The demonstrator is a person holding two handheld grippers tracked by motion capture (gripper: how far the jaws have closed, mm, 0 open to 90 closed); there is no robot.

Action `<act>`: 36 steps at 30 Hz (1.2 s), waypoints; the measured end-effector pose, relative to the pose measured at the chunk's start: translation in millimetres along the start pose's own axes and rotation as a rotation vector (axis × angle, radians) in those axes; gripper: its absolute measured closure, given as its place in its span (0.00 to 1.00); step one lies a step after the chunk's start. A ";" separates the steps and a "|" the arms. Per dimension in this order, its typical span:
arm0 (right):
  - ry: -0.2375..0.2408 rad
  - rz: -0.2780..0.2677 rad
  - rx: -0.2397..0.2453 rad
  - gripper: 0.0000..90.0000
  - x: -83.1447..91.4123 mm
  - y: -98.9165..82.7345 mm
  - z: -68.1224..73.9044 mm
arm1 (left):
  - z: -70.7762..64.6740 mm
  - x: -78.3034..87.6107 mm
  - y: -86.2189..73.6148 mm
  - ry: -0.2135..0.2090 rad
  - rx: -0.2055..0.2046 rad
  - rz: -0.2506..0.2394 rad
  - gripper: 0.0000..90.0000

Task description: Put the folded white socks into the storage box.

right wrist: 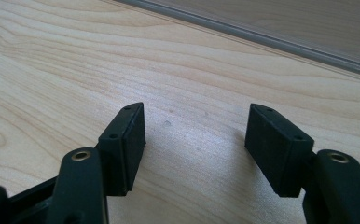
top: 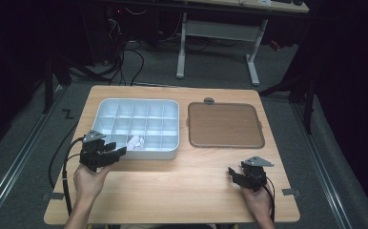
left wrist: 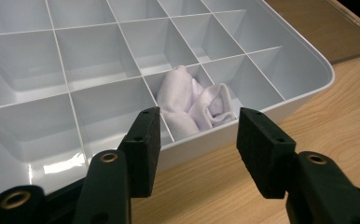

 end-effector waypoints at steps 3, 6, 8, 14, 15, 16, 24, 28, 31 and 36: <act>0.000 0.000 0.000 0.43 0.0 0.0 0.0 | -1.2 3.5 -1.2 -0.008 0.003 -0.005 0.55; 0.000 0.000 0.000 0.43 0.0 0.0 0.0 | -0.7 5.9 -3.9 -0.004 -0.010 -0.006 0.54; 0.000 0.000 0.000 0.43 0.0 0.0 0.0 | -1.3 7.4 -5.7 -0.002 -0.023 -0.012 0.55; -0.001 0.000 -0.001 0.43 0.0 0.0 0.1 | -6.9 13.3 -10.4 -0.026 -0.020 -0.022 0.54; -0.001 0.000 -0.001 0.43 0.0 0.0 0.0 | -7.9 13.8 -11.4 -0.030 -0.021 -0.023 0.54; -0.001 0.000 -0.001 0.43 0.0 0.0 0.1 | -8.8 14.6 -12.9 -0.033 -0.022 -0.017 0.54; -0.001 0.000 0.000 0.43 -0.1 0.1 0.3 | -13.1 14.2 -25.5 -0.057 -0.007 0.004 0.52; -0.001 -0.001 0.000 0.43 -0.1 0.2 0.4 | -14.2 14.0 -31.4 -0.056 -0.025 0.011 0.51; -0.001 0.000 0.000 0.43 -0.1 0.1 0.4 | -13.9 13.6 -33.6 -0.052 -0.036 0.010 0.51; -0.001 -0.001 -0.001 0.43 -0.1 0.2 0.5 | -14.6 12.9 -39.0 -0.060 -0.031 0.019 0.50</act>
Point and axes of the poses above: each handheld gripper's, and its own axes: x roughly backward along the jaws, y roughly out of its top, z roughly to its left, the point moved 9 cm from there along -x, roughly forward along the jaws, and after that the axes turned 10 degrees about x, right-handed, at the moved point
